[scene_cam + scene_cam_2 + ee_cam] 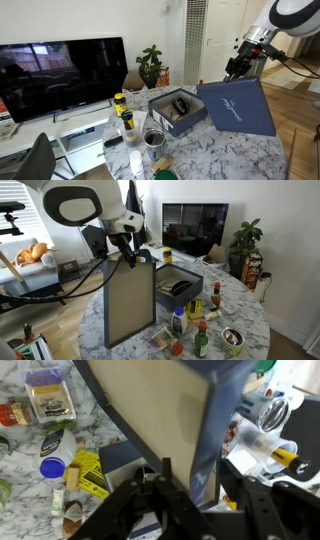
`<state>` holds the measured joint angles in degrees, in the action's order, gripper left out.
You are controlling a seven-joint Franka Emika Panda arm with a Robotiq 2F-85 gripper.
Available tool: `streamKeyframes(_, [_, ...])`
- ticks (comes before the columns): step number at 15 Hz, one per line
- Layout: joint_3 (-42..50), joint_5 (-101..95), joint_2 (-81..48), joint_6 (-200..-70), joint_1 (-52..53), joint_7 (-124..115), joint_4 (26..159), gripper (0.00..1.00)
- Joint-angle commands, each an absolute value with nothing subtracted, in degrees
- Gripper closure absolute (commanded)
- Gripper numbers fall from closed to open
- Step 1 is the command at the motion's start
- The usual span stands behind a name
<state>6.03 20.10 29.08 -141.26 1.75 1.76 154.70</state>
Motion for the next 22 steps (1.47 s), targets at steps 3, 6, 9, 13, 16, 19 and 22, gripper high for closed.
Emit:
streamKeyframes(3, [15.09,33.96,24.69,-139.96,4.99,8.87,150.81,0.02])
streamKeyframes(6, [15.01,39.41,22.35,-138.08,5.68,11.41,150.54,0.0])
streamKeyframes(9, [13.47,42.71,20.23,-137.01,4.93,12.34,150.2,0.0])
streamKeyframes(13, [11.13,41.89,19.41,-137.74,2.99,11.56,150.27,0.0])
streamKeyframes(16, [9.11,37.14,20.38,-138.32,1.06,9.85,150.72,0.0])
streamKeyframes(19, [8.04,28.56,21.87,-136.34,-1.56,8.3,151.63,0.0])
streamKeyframes(22, [8.83,21.01,22.51,-131.47,-3.95,6.47,152.43,0.0])
